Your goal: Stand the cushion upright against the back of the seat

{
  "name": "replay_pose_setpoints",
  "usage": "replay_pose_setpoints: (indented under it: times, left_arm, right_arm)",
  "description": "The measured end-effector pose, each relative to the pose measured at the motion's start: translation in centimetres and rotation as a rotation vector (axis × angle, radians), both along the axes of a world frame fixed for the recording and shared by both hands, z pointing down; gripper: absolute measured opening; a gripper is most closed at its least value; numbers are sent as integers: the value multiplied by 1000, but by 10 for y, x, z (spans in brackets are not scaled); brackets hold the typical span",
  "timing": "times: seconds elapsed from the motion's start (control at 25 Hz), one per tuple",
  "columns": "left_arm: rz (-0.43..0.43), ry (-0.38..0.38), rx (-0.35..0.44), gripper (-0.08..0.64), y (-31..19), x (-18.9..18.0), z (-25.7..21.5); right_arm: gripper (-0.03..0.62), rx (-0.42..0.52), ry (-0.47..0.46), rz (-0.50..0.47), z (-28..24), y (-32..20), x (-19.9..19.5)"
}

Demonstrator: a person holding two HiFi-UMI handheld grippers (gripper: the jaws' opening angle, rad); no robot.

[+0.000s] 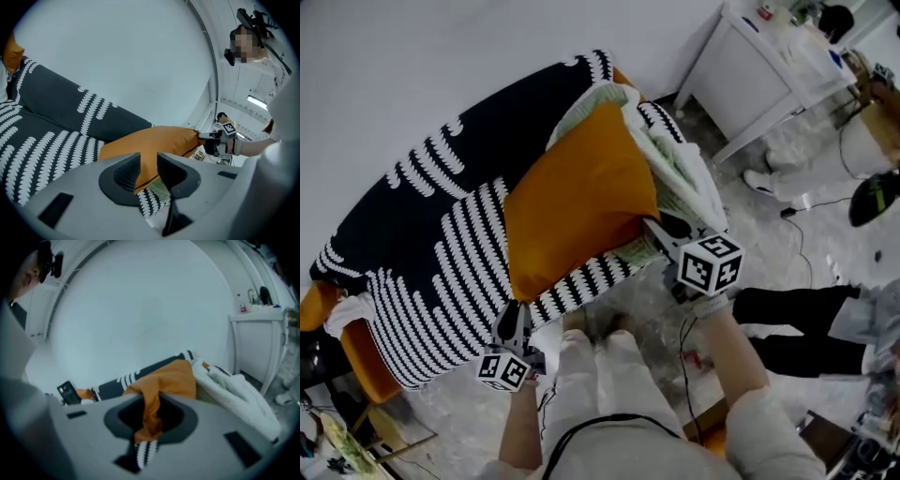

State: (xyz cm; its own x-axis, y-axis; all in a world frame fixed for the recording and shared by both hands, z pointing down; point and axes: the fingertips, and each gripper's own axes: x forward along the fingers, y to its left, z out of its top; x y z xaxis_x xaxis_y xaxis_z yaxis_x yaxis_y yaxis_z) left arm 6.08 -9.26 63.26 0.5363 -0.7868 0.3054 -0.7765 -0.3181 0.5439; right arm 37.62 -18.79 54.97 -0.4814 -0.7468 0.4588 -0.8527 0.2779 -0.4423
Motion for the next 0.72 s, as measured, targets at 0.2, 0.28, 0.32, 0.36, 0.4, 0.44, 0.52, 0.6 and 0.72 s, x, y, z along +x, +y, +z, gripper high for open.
replay_pose_setpoints:
  times: [0.2,0.28,0.32,0.36,0.4,0.44,0.52,0.6,0.72]
  left_arm:
    - [-56,-41,-26,146,-6,-41,14]
    - [-71,-48,-33,157,-12,-54,20]
    - [-78,-52,-37,164,-14,-59,25]
    - [-84,-55,-44,170,-16,-64,30]
    - [-89,-57,-54,176,-18,-68,35]
    - [-93,-57,-65,181,-18,-70,41]
    - [-95,-56,-89,196,-19,-73,54]
    - [-95,-56,-110,213,-23,-77,65]
    - [-106,-49,-131,239,-29,-83,76]
  right_arm:
    - [78,-29,-88,114,-13,-27,-9]
    - [78,-36,-95,148,-16,-37,-9]
    - [78,-40,-102,164,-17,-43,-9]
    - [78,-44,-113,182,-18,-48,-8]
    - [78,-47,-125,199,-19,-53,-8]
    - [78,-49,-135,214,-21,-59,-8]
    - [78,-46,-148,240,-26,-71,-9]
    - [78,-35,-154,259,-31,-86,-11]
    - [78,-27,-148,285,-35,-103,-13]
